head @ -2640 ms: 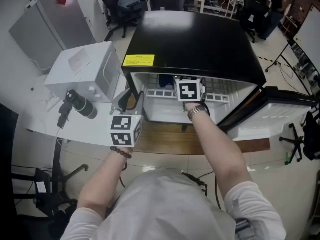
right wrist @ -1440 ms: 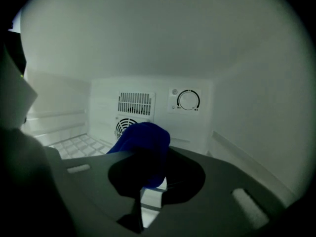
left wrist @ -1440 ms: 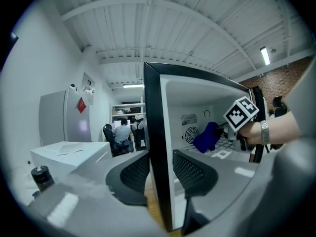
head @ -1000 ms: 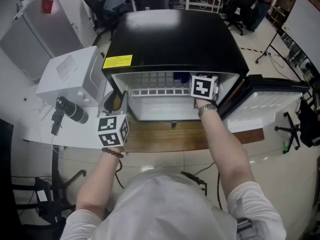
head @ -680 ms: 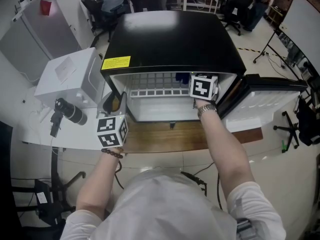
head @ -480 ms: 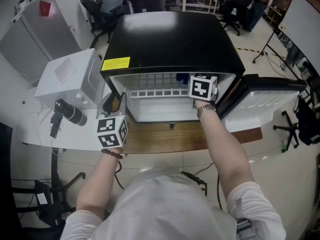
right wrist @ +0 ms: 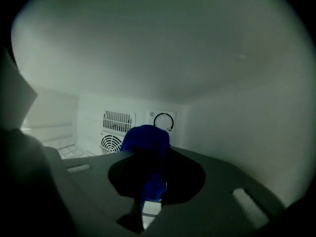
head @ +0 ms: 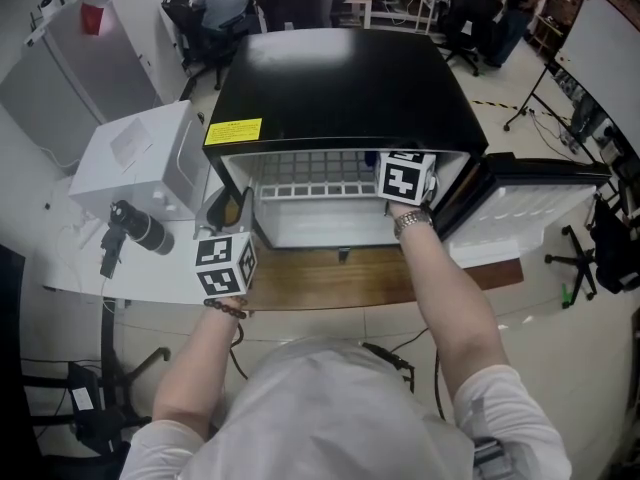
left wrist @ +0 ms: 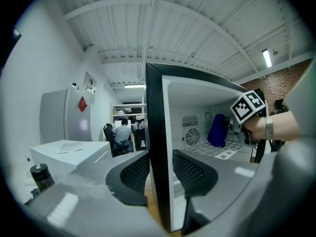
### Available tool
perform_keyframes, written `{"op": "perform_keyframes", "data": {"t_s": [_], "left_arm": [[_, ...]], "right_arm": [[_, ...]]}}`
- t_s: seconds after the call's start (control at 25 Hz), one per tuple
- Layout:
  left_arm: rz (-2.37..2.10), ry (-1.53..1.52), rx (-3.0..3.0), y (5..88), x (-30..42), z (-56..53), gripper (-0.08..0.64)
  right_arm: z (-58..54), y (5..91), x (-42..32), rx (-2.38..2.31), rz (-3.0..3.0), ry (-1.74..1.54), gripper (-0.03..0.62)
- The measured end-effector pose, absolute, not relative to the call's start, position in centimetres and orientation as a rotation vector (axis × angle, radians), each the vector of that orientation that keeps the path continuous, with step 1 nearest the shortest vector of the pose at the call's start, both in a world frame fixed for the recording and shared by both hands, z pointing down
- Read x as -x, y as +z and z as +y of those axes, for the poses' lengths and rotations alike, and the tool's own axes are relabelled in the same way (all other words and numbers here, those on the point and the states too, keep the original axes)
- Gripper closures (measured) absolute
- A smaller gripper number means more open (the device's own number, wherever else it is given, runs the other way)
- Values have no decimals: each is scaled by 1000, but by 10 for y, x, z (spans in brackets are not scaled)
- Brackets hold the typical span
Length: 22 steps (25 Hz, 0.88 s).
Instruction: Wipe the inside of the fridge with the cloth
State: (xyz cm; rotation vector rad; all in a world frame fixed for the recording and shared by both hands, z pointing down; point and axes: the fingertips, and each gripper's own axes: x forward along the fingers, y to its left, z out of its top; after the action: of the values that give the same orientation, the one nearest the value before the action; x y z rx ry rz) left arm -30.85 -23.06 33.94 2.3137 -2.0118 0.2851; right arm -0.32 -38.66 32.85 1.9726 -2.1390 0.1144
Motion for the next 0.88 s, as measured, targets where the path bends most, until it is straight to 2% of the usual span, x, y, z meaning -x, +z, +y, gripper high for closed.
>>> {"op": "perform_keyframes", "data": {"t_s": [0.28,0.88], "left_arm": [[-2006,288,-2322,339,308,-231,419],[-1991,291,-2340,337,307,-232,419]], "right_arm": [[-375,317,42,-1885,-2304,141,548],[-318,303,195,-1466,-2682,225,548]]}}
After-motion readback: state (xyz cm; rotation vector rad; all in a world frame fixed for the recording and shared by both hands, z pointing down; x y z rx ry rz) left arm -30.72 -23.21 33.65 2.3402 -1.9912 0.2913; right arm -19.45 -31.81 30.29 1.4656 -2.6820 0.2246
